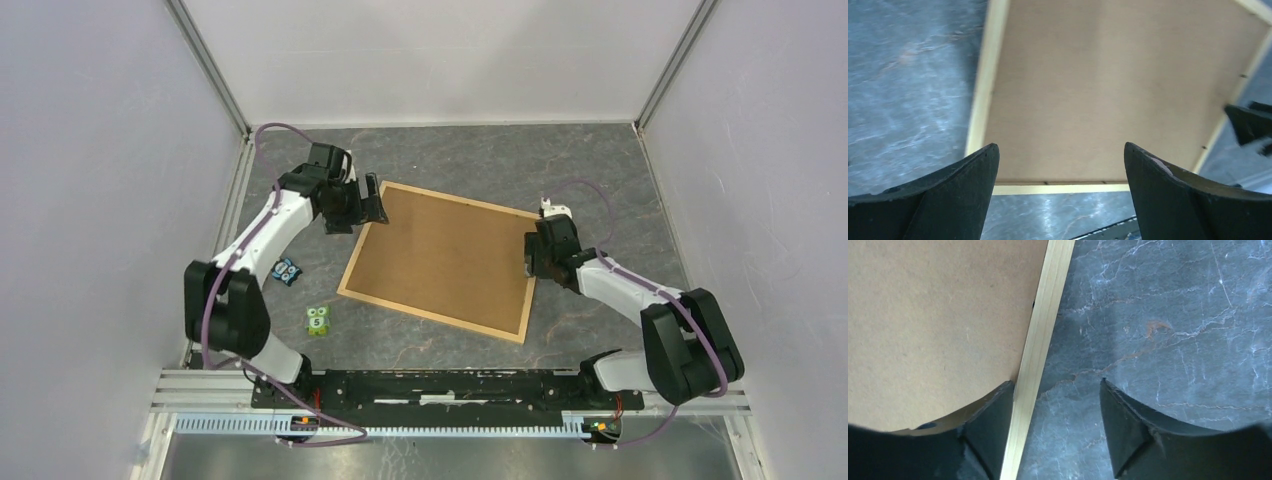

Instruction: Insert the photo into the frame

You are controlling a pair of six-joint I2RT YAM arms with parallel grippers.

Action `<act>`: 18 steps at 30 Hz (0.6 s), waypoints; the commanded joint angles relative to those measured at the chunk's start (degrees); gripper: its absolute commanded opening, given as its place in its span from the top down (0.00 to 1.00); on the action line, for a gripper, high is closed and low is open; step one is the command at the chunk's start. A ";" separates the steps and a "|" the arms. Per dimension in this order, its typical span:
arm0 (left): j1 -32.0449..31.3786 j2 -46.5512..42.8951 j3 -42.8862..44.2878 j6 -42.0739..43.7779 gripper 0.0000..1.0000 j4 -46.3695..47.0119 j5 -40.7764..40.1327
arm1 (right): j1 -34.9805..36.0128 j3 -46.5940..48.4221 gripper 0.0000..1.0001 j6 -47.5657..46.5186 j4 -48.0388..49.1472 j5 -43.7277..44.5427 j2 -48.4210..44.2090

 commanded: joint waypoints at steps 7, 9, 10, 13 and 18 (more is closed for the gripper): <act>8.57 20.31 16.29 5.64 0.20 -8.23 -2.07 | -1.02 1.57 0.22 -13.59 -11.34 -14.10 -7.01; 8.35 25.89 22.03 5.48 0.23 -9.88 3.31 | -1.22 1.55 0.24 -14.48 -11.80 -16.22 -7.05; 8.36 28.30 24.36 5.41 0.25 -10.21 5.32 | -1.31 1.43 0.25 -14.98 -11.55 -18.41 -7.02; 8.41 32.23 27.64 6.62 0.30 -12.13 -0.69 | -2.31 1.92 0.32 -14.88 -11.87 -21.60 -6.49; 8.22 34.81 27.19 6.52 0.39 -11.05 1.10 | -5.06 -0.81 0.38 -10.66 -10.18 -25.91 -8.95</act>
